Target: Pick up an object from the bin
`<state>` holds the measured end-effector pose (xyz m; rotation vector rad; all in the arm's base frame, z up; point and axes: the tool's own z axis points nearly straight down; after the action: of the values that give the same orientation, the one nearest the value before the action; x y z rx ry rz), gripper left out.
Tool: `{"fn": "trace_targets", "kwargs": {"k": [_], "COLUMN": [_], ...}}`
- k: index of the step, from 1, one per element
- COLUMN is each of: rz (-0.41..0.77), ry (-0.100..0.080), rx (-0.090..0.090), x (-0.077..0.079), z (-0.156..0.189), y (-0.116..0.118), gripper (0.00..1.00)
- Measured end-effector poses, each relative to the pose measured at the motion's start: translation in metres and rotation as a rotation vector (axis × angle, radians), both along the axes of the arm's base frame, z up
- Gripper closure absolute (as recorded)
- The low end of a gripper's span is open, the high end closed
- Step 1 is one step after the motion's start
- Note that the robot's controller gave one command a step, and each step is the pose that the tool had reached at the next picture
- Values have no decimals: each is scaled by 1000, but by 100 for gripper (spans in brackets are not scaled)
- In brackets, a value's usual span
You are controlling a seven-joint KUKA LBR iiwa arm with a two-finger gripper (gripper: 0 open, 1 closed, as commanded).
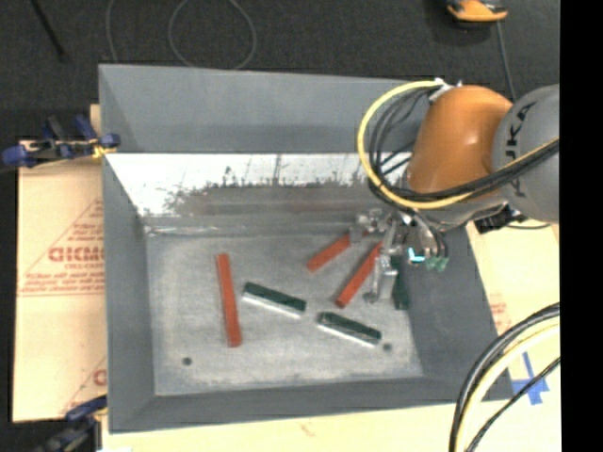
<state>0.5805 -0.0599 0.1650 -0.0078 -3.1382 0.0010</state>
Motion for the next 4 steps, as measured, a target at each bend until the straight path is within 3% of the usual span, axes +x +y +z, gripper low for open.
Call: {"fn": "trace_targets", "kwargs": {"k": [1,4], "rz": [603,590], "ry": [-13,-15], "rx": [-2,0], "x": [28,35], "z": [-93,-88], "y": [-25,-27], "gripper": [0,0]}}
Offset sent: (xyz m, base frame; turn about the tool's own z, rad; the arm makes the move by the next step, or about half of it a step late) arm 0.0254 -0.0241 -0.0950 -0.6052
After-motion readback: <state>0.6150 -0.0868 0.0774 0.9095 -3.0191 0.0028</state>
